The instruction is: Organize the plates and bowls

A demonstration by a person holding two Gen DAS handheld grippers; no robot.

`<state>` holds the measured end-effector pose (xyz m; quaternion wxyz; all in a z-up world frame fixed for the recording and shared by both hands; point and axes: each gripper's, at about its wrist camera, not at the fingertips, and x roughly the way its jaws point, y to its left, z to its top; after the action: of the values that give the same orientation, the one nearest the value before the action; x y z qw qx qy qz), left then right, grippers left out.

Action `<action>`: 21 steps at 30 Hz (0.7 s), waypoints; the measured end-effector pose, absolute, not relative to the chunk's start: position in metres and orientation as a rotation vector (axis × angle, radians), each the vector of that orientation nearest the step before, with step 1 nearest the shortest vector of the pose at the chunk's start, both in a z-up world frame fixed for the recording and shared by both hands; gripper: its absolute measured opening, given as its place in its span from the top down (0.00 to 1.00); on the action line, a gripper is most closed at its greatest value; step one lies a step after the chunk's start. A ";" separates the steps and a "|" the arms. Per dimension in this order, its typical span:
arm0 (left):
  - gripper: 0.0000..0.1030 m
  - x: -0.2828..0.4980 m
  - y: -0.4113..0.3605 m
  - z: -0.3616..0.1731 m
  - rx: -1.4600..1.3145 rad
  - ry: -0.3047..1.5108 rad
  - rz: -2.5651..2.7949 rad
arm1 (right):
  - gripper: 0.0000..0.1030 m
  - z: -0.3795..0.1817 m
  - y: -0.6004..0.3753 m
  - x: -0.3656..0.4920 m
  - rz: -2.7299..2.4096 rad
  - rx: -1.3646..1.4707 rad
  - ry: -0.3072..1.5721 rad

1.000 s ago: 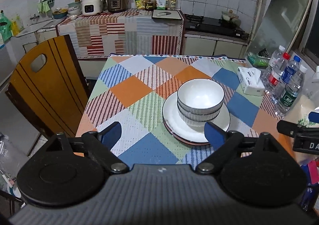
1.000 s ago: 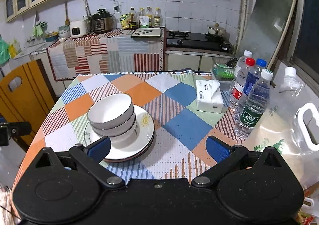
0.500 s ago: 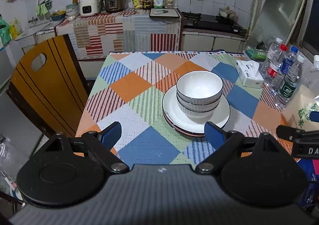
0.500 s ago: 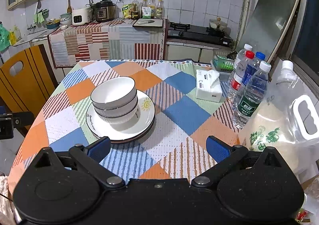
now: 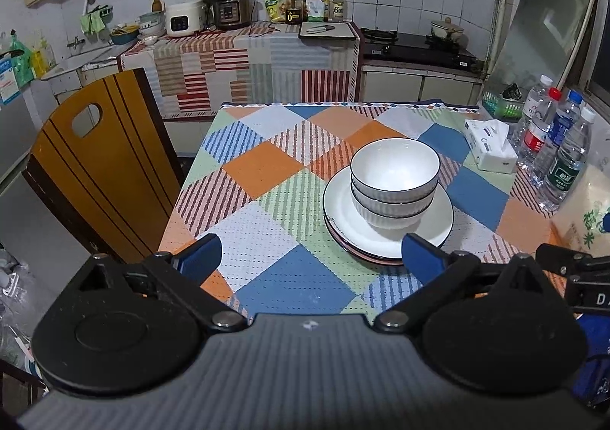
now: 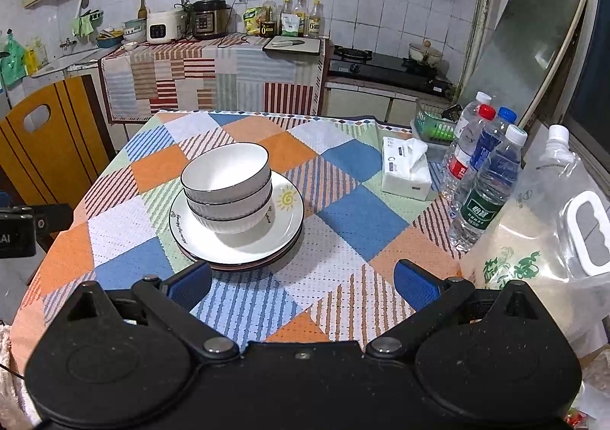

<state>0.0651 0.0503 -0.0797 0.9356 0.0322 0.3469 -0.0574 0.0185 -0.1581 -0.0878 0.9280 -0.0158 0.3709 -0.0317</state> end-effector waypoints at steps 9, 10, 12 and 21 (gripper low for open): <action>0.01 0.063 0.049 -0.080 0.076 0.708 -0.118 | 0.00 -0.087 -0.155 0.018 -0.076 -0.044 0.749; 0.01 0.063 0.049 -0.080 0.077 0.708 -0.118 | 0.00 -0.087 -0.155 0.018 -0.077 -0.045 0.747; 0.01 0.063 0.049 -0.080 0.079 0.708 -0.117 | 0.00 -0.086 -0.154 0.017 -0.078 -0.047 0.744; 0.01 0.061 0.055 -0.080 0.040 0.713 -0.147 | 0.00 -0.085 -0.150 0.013 -0.080 -0.053 0.734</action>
<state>0.0612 0.0554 -0.0802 0.9344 0.0198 0.3484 -0.0717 0.0131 -0.1501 -0.0846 0.9322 -0.0258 0.3589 -0.0389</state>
